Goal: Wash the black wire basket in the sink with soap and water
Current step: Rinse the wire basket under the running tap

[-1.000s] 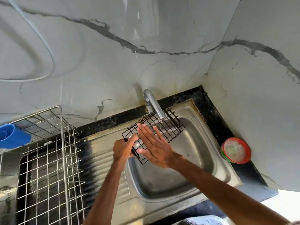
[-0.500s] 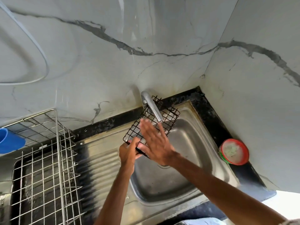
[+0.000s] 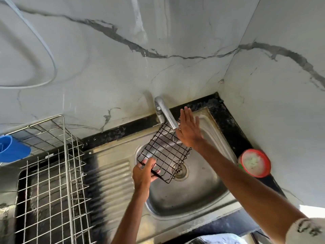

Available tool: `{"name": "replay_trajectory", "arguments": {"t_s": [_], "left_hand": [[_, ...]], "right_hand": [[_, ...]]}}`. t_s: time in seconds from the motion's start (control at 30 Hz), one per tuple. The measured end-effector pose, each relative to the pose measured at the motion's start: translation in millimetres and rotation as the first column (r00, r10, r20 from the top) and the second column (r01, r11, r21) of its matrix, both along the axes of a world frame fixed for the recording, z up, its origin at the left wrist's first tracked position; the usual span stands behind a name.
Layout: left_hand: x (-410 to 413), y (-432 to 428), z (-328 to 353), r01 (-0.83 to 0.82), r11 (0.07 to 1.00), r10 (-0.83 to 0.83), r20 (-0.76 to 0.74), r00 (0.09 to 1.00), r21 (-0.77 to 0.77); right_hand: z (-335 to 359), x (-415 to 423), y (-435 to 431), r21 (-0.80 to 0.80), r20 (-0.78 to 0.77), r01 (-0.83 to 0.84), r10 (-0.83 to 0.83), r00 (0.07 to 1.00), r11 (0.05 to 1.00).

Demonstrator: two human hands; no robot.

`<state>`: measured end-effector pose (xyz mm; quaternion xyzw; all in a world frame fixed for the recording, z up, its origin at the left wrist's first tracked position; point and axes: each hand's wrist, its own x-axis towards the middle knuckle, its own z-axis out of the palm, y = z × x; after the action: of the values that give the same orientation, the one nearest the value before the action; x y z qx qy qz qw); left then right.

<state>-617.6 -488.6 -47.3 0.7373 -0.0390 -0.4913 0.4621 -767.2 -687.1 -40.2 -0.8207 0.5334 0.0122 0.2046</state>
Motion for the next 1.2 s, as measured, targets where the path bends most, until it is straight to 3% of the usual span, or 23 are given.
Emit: {"name": "replay_trajectory", "arguments": {"t_s": [0.1,0.27,0.33,0.4,0.47,0.53,0.67,0.87,1.2], "left_hand": [[-2.3,1.8,2.5,-0.076,0.997,0.076,-0.037,0.996,-0.01],[-12.1,14.2,-2.6,-0.258,0.966,0.257,-0.115,0.96,0.012],[-16.7,20.2,-5.6,-0.309,0.951,0.307,-0.145,0.941,0.014],[-20.9,22.4,-5.9,-0.342,0.94,0.338,-0.157,0.928,0.0],[-26.0,20.6,-4.6,-0.358,0.933,0.348,-0.176,0.921,-0.028],[-32.0,14.9,-4.3,-0.374,0.926,0.36,-0.191,0.913,-0.041],[-44.2,-1.1,-1.5,-0.38,0.924,0.365,-0.221,0.905,-0.031],[-39.6,-7.1,-2.4,-0.365,0.931,0.352,-0.208,0.913,-0.029],[-21.8,0.7,-1.6,-0.063,0.995,0.052,-0.13,0.99,-0.081]], "right_hand": [[-0.2,26.6,28.8,-0.119,0.104,-0.01,0.022,0.994,0.993],[-1.0,38.0,93.7,-0.247,0.037,-0.364,0.385,0.922,0.898],[-3.5,27.0,89.9,-0.29,0.066,-0.433,0.469,0.881,0.854],[-8.9,19.9,65.6,-0.242,0.147,-0.345,0.385,0.911,0.907],[-11.7,15.6,34.6,-0.182,0.185,-0.164,0.197,0.963,0.97],[-12.6,14.5,13.3,-0.159,0.202,-0.076,0.108,0.973,0.984],[-8.6,26.7,23.6,-0.196,0.152,-0.192,0.223,0.963,0.962],[-2.6,-1.2,113.3,-0.254,0.044,-0.379,0.402,0.914,0.89],[4.2,-22.6,143.6,-0.281,0.03,-0.371,0.395,0.918,0.885]]}}
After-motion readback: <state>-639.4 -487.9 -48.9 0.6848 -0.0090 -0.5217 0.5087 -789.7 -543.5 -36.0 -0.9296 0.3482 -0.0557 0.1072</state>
